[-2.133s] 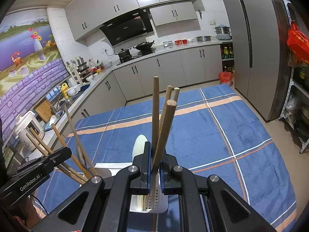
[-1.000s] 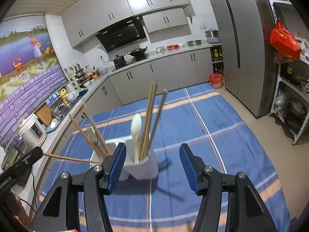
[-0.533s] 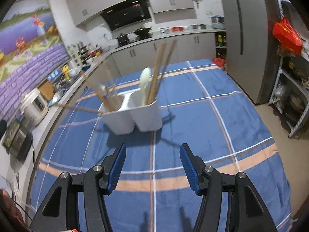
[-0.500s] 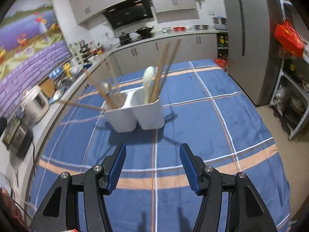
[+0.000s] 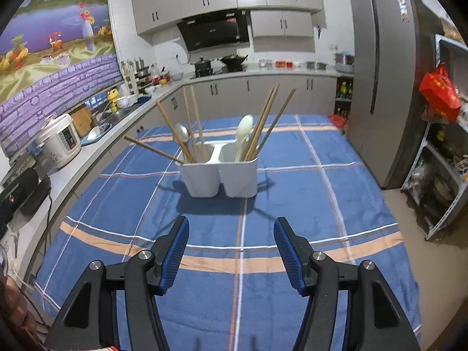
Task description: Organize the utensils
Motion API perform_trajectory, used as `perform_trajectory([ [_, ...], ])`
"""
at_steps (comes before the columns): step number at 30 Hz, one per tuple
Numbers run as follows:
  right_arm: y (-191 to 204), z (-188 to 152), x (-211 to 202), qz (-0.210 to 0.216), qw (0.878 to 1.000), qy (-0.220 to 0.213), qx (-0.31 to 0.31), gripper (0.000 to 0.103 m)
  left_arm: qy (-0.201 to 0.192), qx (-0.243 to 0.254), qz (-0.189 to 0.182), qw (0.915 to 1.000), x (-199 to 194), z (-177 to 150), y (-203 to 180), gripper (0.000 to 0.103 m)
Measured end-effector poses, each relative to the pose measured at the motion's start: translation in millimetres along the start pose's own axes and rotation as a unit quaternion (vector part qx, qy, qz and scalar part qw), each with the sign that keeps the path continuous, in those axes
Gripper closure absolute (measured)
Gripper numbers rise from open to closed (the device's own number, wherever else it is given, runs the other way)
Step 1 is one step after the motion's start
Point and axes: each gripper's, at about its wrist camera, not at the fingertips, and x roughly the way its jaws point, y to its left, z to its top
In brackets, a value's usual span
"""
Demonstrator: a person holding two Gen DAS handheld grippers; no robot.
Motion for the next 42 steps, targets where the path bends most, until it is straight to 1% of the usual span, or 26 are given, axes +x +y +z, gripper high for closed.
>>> perform_trajectory([
  [2, -3.6, -1.2, -7.4, -0.007, 1.0, -0.008, 0.003, 0.034, 0.008, 0.015, -0.011, 0.9998, -2.9, -0.4, -10.7, 0.0],
  [5, -8.6, -3.7, -15.6, -0.02, 1.0, -0.018, 0.002, 0.034, 0.025, 0.035, -0.025, 0.9988, -5.1, -3.6, -23.0, 0.0],
  [10, -15.4, -12.9, -27.2, -0.037, 0.999, -0.029, 0.001, 0.031, 0.05, 0.055, -0.048, 0.9961, -9.3, -9.2, -38.7, 0.0],
  [18, -33.2, -19.4, -38.1, -0.043, 0.998, -0.034, 0.028, 0.03, 0.084, 0.069, -0.062, 0.9922, -11.2, -18.8, -53.9, 0.0],
  [32, -45.7, -24.8, -46.6, -0.054, 0.997, -0.041, 0.045, 0.029, 0.098, 0.088, -0.08, 0.9881, -13.7, -25.4, -67.4, 0.0],
  [42, -43.4, -23.9, -47.0, -0.058, 0.997, -0.046, 0.033, 0.027, 0.107, 0.083, -0.086, 0.987, -8.2, -25.3, -66.4, 0.0],
])
